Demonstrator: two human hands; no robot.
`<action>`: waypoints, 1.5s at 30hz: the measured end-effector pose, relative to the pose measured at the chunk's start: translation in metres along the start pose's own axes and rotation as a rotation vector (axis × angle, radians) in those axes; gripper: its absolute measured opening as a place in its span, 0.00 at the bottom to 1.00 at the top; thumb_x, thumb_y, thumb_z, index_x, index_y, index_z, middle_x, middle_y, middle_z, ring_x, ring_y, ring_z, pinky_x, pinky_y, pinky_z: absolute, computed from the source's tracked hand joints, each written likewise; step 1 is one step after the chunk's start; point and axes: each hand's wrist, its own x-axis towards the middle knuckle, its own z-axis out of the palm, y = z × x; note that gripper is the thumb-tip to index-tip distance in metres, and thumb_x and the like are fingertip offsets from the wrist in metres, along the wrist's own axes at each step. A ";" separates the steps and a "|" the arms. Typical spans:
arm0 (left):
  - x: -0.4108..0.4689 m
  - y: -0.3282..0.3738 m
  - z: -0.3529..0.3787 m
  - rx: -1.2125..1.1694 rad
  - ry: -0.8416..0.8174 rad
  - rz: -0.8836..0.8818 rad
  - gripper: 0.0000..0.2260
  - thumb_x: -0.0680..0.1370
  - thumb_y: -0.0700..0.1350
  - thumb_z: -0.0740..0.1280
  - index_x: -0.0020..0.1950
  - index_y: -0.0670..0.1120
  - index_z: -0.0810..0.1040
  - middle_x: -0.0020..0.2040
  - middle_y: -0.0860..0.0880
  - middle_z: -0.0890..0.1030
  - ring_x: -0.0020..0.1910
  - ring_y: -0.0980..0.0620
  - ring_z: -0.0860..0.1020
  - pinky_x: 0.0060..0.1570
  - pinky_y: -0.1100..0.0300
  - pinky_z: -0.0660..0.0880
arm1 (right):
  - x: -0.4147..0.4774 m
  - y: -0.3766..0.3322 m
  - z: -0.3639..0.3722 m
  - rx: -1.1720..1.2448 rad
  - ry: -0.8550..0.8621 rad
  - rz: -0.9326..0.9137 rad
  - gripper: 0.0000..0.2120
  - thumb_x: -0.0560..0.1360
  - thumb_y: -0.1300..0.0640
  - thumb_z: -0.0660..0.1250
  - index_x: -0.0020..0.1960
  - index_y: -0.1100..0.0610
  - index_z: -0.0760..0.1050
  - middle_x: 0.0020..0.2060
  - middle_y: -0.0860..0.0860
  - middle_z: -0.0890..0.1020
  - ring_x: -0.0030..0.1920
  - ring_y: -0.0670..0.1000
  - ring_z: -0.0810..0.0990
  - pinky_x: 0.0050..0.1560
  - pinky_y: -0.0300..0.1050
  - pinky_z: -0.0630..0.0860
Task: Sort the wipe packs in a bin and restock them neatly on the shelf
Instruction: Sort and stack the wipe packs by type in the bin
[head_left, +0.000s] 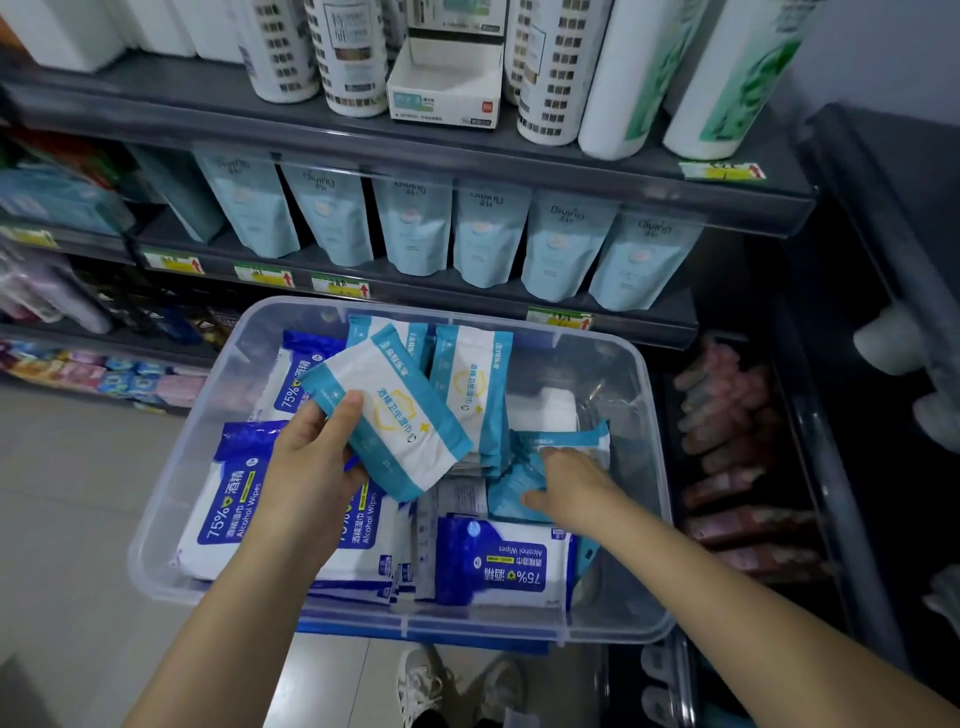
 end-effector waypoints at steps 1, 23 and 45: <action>-0.001 -0.001 -0.002 -0.002 0.005 -0.001 0.10 0.79 0.45 0.63 0.59 0.50 0.77 0.57 0.50 0.82 0.56 0.52 0.80 0.50 0.53 0.78 | 0.003 -0.001 0.003 -0.029 -0.021 0.017 0.24 0.76 0.50 0.66 0.66 0.61 0.68 0.62 0.57 0.71 0.61 0.56 0.72 0.57 0.46 0.71; -0.016 -0.008 0.013 0.067 -0.088 -0.050 0.07 0.80 0.47 0.61 0.52 0.52 0.78 0.46 0.54 0.85 0.45 0.58 0.83 0.41 0.59 0.78 | -0.045 0.020 -0.064 0.419 0.523 -0.162 0.03 0.72 0.61 0.70 0.43 0.54 0.79 0.35 0.50 0.82 0.37 0.51 0.79 0.37 0.43 0.74; -0.026 -0.001 0.004 -0.010 -0.225 -0.053 0.12 0.77 0.36 0.65 0.58 0.48 0.75 0.51 0.51 0.85 0.50 0.51 0.83 0.41 0.57 0.81 | -0.055 -0.018 -0.041 0.481 0.796 -0.553 0.20 0.71 0.71 0.68 0.60 0.55 0.78 0.55 0.45 0.79 0.58 0.38 0.73 0.63 0.31 0.67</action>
